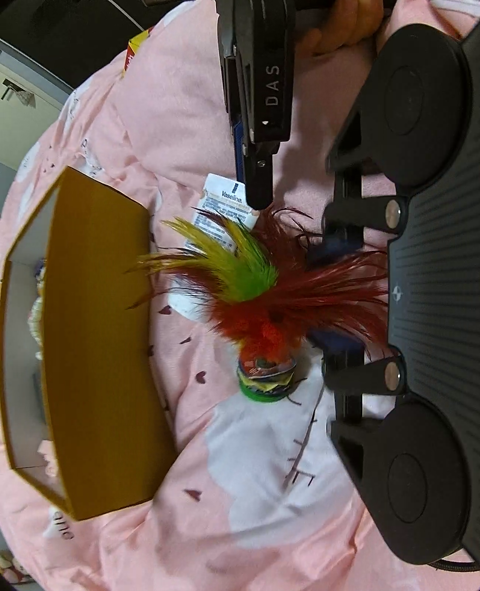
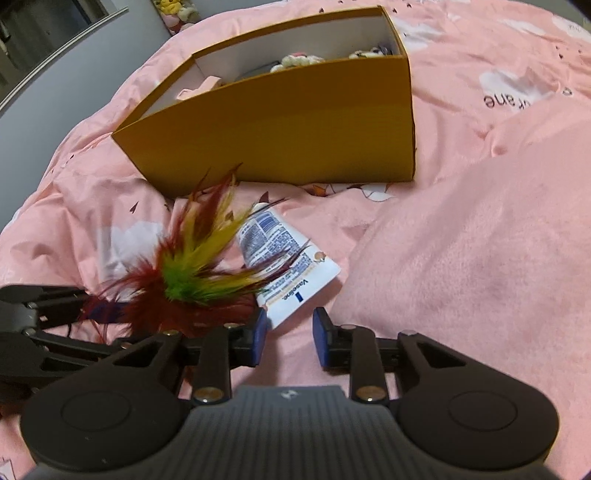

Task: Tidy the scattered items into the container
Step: 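Withdraw both tools from the box and lower them toward the feather toy and Vaseline tube, then grasp the red-green feather toy with the left tool while the right tool grasps the Vaseline tube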

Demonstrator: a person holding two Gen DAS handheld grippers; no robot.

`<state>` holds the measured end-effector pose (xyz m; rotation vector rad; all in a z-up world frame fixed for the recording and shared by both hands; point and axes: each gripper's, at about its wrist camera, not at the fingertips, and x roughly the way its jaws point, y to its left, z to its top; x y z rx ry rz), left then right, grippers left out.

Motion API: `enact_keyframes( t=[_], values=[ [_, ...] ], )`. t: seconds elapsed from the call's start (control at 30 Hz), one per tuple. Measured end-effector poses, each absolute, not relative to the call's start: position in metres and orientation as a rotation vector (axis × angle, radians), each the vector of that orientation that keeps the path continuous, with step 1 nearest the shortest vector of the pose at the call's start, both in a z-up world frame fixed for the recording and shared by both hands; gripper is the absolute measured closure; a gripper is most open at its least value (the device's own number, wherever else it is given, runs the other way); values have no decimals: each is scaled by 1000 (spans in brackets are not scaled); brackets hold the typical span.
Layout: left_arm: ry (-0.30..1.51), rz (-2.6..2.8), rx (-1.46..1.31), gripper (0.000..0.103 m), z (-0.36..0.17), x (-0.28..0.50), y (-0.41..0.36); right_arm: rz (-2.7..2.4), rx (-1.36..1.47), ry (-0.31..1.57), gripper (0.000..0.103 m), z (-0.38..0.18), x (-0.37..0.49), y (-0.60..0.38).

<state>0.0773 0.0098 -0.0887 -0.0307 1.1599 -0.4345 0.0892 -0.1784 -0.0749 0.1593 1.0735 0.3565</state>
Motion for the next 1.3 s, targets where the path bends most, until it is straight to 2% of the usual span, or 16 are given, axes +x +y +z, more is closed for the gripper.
enact_keyframes(
  t=[0.07, 0.17, 0.27, 0.53, 0.83, 0.97, 1.1, 1.17, 1.3],
  values=[
    [1156, -435, -58, 85, -91, 78, 14, 363, 176, 1077, 72, -78, 92, -179],
    [1130, -438, -91, 95, -88, 77, 19, 381, 191, 1074, 73, -80, 96, -178],
    [1093, -443, -119, 100, -84, 76, 24, 397, 196, 1068, 73, -82, 99, -176],
    [999, -387, -258, 101, -66, 83, 51, 414, 227, 1007, 91, -66, 102, -177],
    [950, -291, -191, 101, -64, 89, 58, 426, 216, 918, 93, -41, 125, -159],
    [938, -285, -112, 78, -67, 92, 45, 432, 159, 879, 93, -37, 127, -148],
    [938, -304, -34, 62, -75, 95, 33, 441, 141, 853, 93, -38, 128, -145],
    [937, -321, 9, 55, -79, 97, 26, 439, 146, 852, 93, -40, 130, -146],
    [920, -338, 102, 53, -86, 100, 13, 429, 149, 850, 93, -42, 133, -149]
  ],
)
